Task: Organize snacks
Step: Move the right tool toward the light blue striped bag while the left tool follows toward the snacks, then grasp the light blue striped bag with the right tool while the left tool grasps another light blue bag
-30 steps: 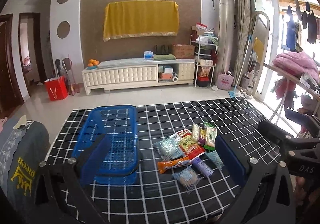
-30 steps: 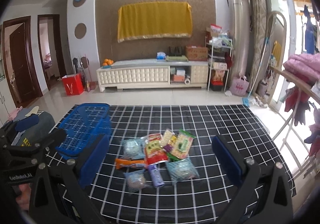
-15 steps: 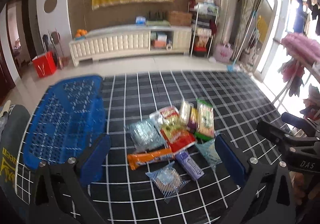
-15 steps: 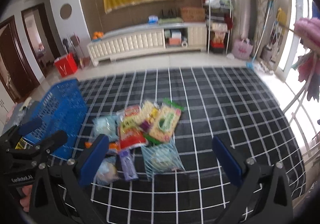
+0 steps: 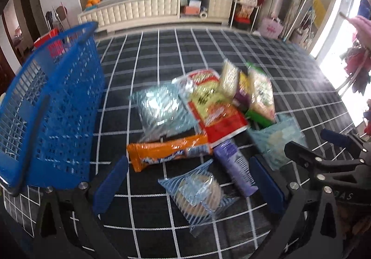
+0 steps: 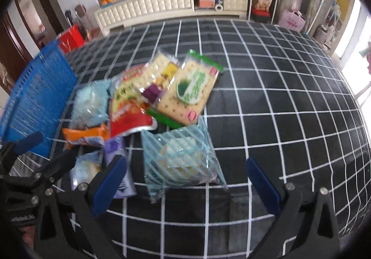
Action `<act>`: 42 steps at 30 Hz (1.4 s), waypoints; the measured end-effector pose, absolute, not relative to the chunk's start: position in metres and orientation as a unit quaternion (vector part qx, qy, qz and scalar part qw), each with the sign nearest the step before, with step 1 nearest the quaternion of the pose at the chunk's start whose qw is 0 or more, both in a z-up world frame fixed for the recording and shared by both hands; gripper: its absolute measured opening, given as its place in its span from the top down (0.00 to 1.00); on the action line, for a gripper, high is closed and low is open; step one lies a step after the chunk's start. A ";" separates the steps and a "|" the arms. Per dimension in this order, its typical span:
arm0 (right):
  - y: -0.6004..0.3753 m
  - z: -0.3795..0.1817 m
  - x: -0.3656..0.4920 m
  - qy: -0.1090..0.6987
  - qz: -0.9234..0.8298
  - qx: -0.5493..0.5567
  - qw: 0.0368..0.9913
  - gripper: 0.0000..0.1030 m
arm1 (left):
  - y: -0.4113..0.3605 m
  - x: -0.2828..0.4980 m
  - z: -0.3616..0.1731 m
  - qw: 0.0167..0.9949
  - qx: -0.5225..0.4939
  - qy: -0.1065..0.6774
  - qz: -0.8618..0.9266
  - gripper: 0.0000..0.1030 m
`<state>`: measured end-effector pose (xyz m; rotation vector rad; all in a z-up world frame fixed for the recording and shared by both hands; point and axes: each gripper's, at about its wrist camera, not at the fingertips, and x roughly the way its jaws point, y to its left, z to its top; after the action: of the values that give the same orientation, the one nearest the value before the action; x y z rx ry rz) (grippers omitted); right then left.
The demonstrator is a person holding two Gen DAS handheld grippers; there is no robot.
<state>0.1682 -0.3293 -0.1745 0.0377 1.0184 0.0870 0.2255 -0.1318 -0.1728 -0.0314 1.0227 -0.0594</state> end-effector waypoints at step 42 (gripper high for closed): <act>-0.310 -0.130 0.224 0.422 0.050 0.042 0.904 0.30 | -0.102 0.297 -0.134 0.871 0.003 0.491 -0.001 0.00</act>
<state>0.2240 -0.3100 -0.1300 0.0871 0.8712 0.1024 0.2968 -0.1022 -0.1344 0.0052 1.0257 -0.0021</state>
